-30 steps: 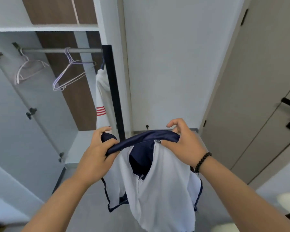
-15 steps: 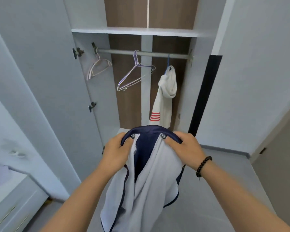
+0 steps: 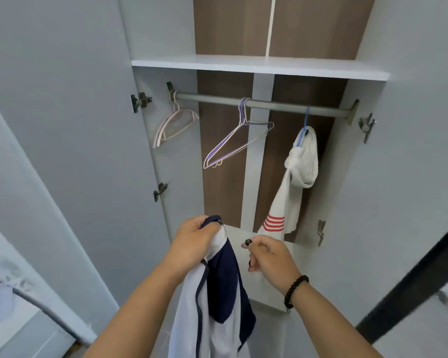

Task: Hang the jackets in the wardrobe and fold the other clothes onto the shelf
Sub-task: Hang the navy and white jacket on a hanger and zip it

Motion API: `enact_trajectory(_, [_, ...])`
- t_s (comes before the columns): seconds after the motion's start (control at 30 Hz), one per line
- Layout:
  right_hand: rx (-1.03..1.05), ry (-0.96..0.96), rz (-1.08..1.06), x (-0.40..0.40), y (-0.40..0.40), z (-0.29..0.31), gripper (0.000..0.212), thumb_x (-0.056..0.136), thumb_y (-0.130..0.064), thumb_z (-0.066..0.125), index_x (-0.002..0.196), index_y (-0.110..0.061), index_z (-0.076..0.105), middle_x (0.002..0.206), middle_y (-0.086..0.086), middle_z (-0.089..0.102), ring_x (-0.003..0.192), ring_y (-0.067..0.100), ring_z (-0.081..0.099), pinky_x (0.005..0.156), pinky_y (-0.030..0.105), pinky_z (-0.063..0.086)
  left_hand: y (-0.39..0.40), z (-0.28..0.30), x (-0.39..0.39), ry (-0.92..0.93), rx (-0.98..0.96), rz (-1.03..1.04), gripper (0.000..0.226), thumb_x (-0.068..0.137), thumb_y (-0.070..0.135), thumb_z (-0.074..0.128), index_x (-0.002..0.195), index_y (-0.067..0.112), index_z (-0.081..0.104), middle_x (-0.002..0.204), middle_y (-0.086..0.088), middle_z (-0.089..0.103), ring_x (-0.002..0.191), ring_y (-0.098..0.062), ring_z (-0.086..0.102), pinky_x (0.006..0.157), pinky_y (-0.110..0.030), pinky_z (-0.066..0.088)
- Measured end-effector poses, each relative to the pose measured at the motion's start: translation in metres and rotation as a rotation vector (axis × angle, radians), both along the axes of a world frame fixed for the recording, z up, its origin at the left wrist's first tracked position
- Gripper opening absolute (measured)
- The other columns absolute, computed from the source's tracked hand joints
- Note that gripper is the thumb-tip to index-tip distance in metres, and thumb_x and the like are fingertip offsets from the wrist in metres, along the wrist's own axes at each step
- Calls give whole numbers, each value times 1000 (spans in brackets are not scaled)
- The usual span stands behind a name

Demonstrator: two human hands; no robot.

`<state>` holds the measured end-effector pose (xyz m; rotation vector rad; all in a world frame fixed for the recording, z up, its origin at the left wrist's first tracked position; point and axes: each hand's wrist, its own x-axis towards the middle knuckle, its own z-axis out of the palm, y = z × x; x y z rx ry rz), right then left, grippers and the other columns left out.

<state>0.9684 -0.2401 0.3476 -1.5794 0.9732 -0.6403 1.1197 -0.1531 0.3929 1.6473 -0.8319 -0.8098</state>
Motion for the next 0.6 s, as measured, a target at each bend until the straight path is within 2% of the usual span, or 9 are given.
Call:
enact_trajectory(0.13, [60,-58,-81,31,-36,12,17,92,-11,54,86,-10,70,51,-3,57,53,10,58,65,30,59,-27,-4,38,-26,-32,77,43,92,27,60,67,10,29,67,-3,23,58,-14,23,53,-26,21])
enact_trajectory(0.2, [122,-76,-100,47,-52,15,16,92,-10,55,87,-8,70,51,-1,58,52,12,59,60,26,57,-44,-6,61,-32,-34,75,38,92,30,60,70,12,34,69,-5,25,61,-16,25,55,-26,23])
enact_trajectory(0.3, [198,-54,-126,73,-81,18,14,91,-10,58,87,-6,71,57,4,59,52,13,59,57,22,54,-73,-6,96,4,-45,21,28,92,36,59,77,15,48,76,-3,35,71,-17,33,68,-29,30])
enact_trajectory(0.43, [151,6,-171,119,-132,27,20,93,-10,54,88,-2,71,56,-2,60,49,11,59,61,25,55,-125,-10,152,27,-81,-50,28,92,39,59,80,14,56,78,-2,44,73,-15,42,71,-28,34])
enact_trajectory(0.5, [115,17,-202,145,-161,34,20,94,-11,53,87,-6,71,56,0,59,50,12,59,52,21,50,-154,-9,181,-30,-104,-69,33,93,32,60,76,5,57,71,0,46,67,-10,43,64,-20,35])
enact_trajectory(0.57, [109,7,-240,173,-190,43,18,94,-11,54,85,-9,69,54,0,59,50,12,59,48,19,47,-180,-6,210,-186,-147,-125,37,93,23,62,64,7,47,54,12,34,49,-2,31,47,-10,26])
enact_trajectory(0.6, [109,-1,-263,188,-205,46,17,94,-11,54,85,-9,68,54,0,59,50,13,59,47,19,47,-191,-4,223,-267,-165,-178,38,93,22,62,63,9,43,49,14,27,44,-3,27,43,-11,24])
